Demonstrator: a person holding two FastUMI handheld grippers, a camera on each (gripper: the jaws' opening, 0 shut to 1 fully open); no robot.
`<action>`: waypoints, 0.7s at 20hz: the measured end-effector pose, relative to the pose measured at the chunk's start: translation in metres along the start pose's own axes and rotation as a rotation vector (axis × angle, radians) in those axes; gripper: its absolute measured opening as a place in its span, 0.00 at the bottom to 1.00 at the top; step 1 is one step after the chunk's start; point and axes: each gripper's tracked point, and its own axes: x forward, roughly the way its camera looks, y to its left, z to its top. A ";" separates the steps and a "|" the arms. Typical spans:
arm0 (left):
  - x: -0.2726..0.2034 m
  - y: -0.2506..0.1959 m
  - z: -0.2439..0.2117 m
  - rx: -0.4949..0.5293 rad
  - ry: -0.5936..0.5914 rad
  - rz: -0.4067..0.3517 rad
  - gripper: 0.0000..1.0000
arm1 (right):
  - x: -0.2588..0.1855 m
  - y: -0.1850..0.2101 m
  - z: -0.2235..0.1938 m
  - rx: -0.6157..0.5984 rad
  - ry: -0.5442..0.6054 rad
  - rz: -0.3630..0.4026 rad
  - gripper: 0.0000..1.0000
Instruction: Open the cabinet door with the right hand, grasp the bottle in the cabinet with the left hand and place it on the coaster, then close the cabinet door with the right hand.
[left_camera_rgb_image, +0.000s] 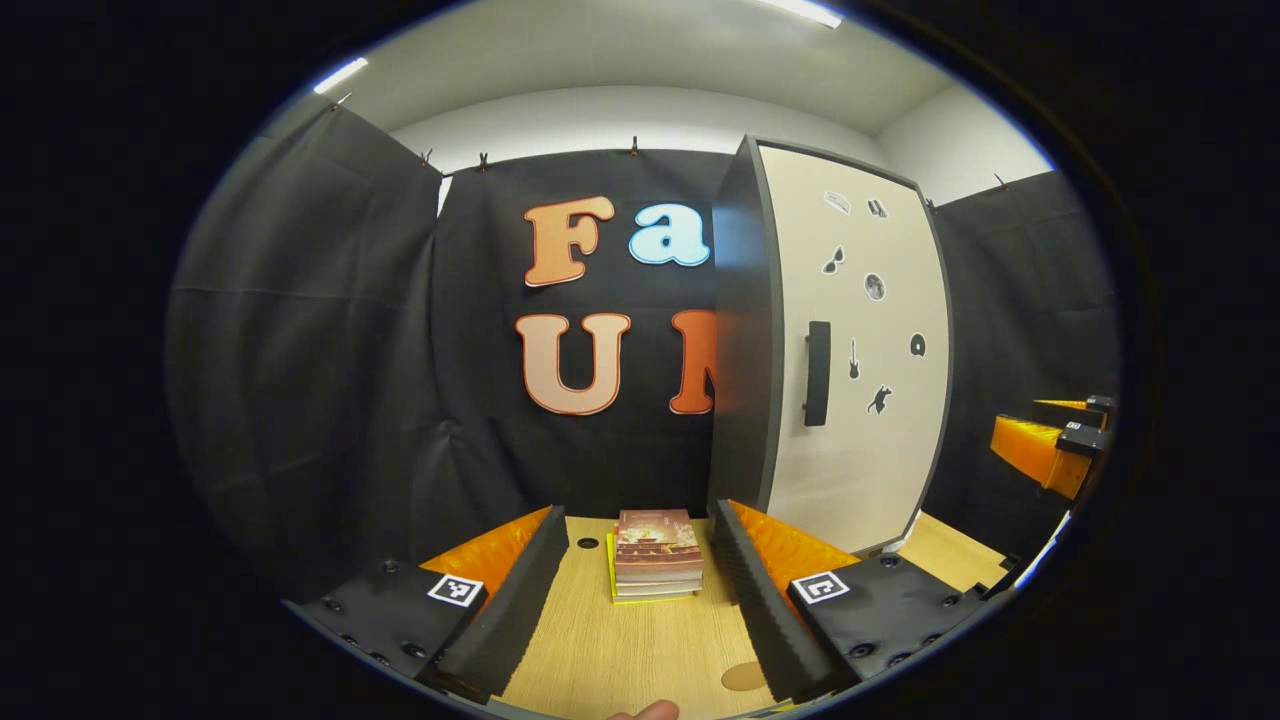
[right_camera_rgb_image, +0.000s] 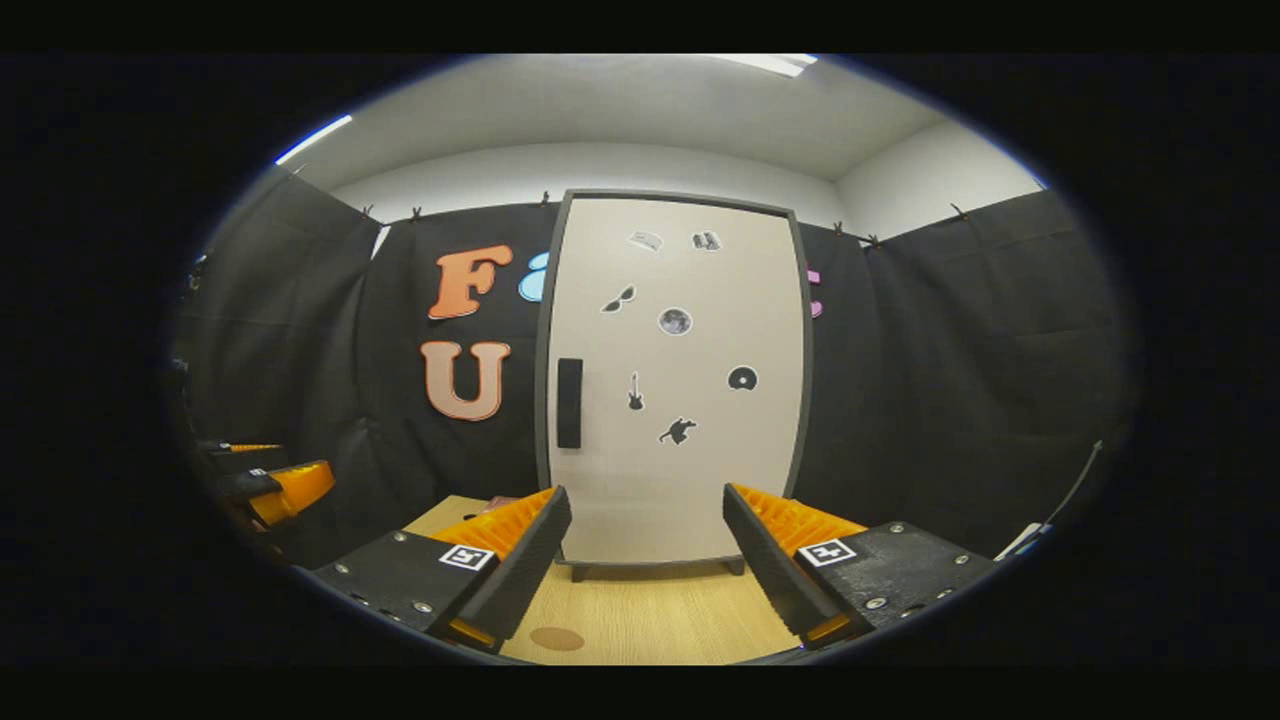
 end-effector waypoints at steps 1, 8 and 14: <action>0.001 0.001 0.000 0.001 0.003 -0.001 0.96 | 0.001 -0.001 -0.001 0.001 0.000 -0.002 0.95; 0.010 0.006 -0.006 -0.007 0.012 -0.007 0.96 | 0.018 0.009 0.002 0.008 -0.013 0.010 0.95; 0.024 0.017 -0.015 -0.021 0.036 -0.008 0.96 | 0.067 0.032 0.018 -0.007 -0.032 0.046 0.95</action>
